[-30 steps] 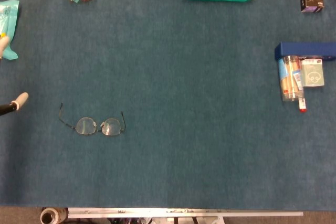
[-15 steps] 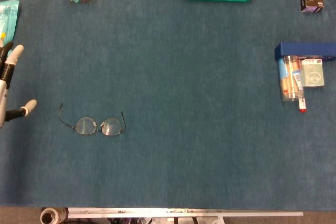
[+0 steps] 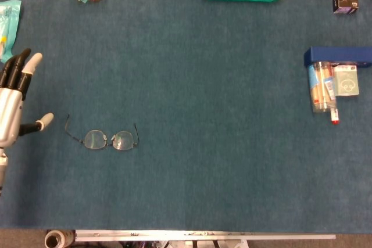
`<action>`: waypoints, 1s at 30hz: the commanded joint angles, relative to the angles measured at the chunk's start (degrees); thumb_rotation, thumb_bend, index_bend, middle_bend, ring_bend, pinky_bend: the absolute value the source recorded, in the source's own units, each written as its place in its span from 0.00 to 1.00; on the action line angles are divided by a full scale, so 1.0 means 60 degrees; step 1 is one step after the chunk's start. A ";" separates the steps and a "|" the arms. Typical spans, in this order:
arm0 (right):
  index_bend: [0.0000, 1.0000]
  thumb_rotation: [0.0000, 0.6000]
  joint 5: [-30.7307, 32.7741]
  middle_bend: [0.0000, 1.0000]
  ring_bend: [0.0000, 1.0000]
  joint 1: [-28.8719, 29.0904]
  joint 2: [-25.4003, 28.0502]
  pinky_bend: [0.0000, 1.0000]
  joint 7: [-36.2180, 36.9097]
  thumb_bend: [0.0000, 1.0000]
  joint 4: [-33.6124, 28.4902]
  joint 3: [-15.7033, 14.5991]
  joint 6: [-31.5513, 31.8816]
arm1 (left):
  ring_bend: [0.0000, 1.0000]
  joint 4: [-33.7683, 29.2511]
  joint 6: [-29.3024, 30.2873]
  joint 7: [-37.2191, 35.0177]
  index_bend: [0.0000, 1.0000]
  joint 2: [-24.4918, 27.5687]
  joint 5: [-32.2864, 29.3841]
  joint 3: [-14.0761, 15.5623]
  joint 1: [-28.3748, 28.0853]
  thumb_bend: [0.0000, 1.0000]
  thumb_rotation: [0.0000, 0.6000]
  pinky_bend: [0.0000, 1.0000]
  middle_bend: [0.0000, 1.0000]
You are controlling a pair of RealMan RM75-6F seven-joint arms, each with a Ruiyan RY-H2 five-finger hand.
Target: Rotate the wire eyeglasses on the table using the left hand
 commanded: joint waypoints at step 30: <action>0.00 1.00 -0.0168 0.06 0.00 -0.0172 -0.0162 0.21 0.0825 0.00 0.0657 -0.0163 0.0109 | 0.09 -0.0571 -0.0303 0.0584 0.07 -0.0507 0.0305 0.0239 -0.0242 0.07 1.00 0.26 0.06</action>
